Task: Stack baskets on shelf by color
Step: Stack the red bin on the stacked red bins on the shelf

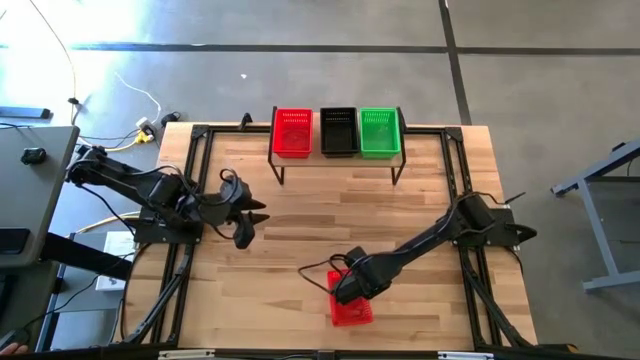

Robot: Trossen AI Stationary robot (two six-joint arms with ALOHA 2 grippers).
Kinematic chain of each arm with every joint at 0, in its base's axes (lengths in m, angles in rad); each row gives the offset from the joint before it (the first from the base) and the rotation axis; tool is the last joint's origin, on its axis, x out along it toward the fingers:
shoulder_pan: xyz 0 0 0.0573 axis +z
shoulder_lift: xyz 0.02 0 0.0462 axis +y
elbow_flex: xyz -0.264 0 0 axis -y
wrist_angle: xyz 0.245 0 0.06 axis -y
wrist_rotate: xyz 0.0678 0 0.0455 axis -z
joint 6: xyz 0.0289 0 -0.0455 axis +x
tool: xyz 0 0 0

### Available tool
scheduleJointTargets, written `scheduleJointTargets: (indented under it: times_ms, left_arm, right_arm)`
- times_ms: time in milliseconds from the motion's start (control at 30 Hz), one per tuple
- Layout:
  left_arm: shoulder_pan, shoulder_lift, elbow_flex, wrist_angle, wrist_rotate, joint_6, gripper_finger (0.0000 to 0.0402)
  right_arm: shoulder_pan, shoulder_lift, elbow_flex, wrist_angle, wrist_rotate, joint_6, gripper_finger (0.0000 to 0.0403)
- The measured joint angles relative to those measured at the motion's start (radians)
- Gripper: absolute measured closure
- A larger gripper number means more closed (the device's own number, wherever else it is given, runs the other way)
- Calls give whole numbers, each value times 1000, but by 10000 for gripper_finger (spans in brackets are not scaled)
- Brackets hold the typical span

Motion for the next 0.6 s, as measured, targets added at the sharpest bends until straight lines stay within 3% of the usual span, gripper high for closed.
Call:
scheduleJointTargets:
  times_ms: [267, 600]
  left_arm:
    - [-24, 47, 0, 0, 1, 8, 255]
    - [-65, 93, 0, 0, 7, 19, 255]
  right_arm:
    - [-18, 6, 0, 2, 47, 32, 394]
    - [-48, -23, 0, 16, 196, 202, 401]
